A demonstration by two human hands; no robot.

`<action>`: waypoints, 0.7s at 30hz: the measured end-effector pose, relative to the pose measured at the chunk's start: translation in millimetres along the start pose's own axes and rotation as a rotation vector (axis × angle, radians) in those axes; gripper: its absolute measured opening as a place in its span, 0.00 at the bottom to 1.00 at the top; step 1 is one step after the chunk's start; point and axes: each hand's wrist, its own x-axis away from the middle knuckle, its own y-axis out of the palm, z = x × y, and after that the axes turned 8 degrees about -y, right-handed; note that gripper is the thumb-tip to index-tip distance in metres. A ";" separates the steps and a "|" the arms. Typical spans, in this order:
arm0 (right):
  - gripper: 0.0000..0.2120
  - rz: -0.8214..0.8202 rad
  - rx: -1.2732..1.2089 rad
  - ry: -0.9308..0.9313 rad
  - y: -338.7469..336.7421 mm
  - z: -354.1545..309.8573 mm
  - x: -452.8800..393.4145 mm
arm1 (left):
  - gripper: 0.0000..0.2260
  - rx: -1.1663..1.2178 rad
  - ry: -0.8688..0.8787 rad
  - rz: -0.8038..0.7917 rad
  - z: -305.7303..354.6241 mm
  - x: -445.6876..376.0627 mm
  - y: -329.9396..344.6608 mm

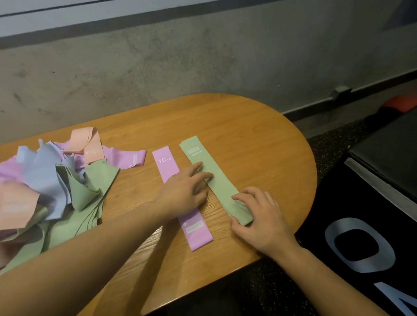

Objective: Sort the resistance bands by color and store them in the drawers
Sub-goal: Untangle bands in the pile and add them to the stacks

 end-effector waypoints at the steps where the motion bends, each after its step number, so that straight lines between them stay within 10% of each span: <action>1: 0.25 0.001 0.001 0.001 0.0 0.8 1.6 | 0.22 -0.007 0.000 -0.001 -0.3 -0.2 -0.1; 21: 0.31 -0.187 0.002 -0.038 -19.2 15.3 6.8 | 0.21 0.034 -0.109 0.071 3.0 -24.5 5.3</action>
